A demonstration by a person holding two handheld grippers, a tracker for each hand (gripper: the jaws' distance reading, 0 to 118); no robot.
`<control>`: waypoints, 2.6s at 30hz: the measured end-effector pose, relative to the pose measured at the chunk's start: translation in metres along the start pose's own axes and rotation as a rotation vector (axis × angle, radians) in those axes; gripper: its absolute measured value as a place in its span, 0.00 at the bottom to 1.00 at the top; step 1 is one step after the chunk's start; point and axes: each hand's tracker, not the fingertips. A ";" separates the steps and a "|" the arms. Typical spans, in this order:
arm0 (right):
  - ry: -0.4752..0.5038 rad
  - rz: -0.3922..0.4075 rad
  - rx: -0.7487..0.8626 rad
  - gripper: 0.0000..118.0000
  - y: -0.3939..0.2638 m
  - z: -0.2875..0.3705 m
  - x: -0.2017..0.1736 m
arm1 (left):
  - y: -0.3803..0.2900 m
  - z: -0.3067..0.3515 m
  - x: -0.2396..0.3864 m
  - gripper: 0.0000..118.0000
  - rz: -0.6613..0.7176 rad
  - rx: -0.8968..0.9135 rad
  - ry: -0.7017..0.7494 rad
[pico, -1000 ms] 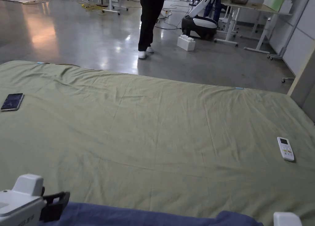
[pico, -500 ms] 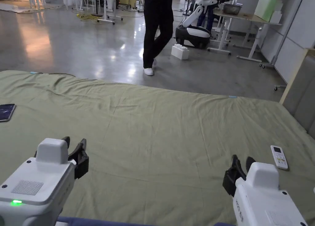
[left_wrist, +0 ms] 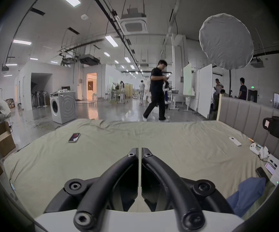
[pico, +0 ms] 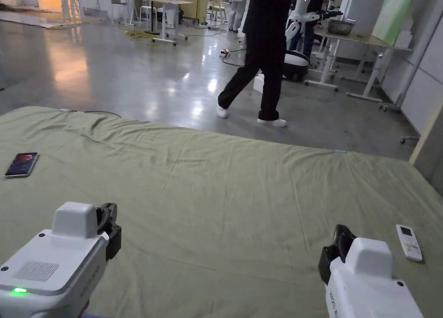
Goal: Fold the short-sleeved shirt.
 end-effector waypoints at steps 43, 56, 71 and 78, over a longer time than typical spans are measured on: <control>0.063 0.132 -0.237 0.00 -0.043 -0.019 -0.028 | -0.206 -0.091 -0.184 0.10 0.771 -0.837 -0.683; 0.048 0.089 -0.195 0.00 -0.036 -0.024 -0.026 | -0.118 -0.059 -0.176 0.06 0.621 -0.791 -0.557; 0.061 0.053 -0.164 0.00 -0.036 -0.023 -0.006 | -0.041 -0.005 -0.170 0.06 0.445 -0.837 -0.293; 0.056 0.030 -0.166 0.00 -0.040 -0.017 0.006 | -0.017 0.006 -0.097 0.06 0.560 -0.797 -0.537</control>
